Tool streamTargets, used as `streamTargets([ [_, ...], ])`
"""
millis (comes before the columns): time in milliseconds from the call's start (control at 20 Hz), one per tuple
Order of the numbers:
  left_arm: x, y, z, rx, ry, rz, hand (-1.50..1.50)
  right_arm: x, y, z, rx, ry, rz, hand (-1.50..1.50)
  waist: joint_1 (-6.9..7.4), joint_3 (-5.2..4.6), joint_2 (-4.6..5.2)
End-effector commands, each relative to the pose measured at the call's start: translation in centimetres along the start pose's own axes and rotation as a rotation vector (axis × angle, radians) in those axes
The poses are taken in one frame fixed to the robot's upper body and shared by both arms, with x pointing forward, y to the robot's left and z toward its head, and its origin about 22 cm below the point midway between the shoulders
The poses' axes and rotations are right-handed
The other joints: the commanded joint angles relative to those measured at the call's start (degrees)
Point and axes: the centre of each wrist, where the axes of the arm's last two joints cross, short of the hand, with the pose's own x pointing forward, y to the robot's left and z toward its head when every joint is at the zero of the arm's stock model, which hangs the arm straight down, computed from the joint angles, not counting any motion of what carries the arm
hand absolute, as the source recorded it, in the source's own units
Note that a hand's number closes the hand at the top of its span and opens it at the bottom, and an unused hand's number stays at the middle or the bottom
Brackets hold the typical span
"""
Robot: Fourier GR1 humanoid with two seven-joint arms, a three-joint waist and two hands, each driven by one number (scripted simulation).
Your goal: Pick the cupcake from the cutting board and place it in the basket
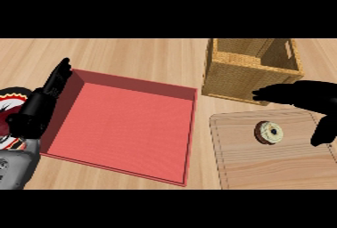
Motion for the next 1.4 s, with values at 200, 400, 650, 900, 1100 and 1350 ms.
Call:
streamTargets([
  [200, 0.2, -2.0, 0.5, 0.004, -0.004, 0.000, 0.00, -2.5, 1.6, 0.2, 0.021, -0.092, -0.044, -1.50, -0.53, 0.03, -0.14],
  [400, -0.7, -0.6, 0.9, 0.008, 0.019, -0.002, 0.00, -2.5, 3.1, -0.8, 0.017, -0.084, -0.039, -1.50, -0.68, 0.01, -0.20],
  [650, 0.1, -0.4, 2.8, 0.014, 0.006, -0.003, 0.00, -1.0, 3.4, -3.0, -0.013, -0.092, -0.067, -1.50, -0.49, 0.00, -0.31],
  [900, -0.3, 1.9, 1.2, 0.019, 0.008, -0.008, 0.00, -1.8, 7.2, -3.6, 0.021, -0.102, -0.069, -1.50, -0.79, 0.01, -0.24],
  [1100, -1.2, -0.1, -0.6, 0.005, 0.006, 0.005, 0.00, -2.5, 7.0, -4.2, 0.023, -0.098, -0.030, -1.50, -0.90, 0.01, -0.09],
  [1350, 1.2, -0.2, -0.4, 0.016, 0.014, -0.009, 0.00, -2.9, 7.9, -4.2, 0.016, -0.065, -0.069, -1.50, -0.95, 0.01, -0.23],
])
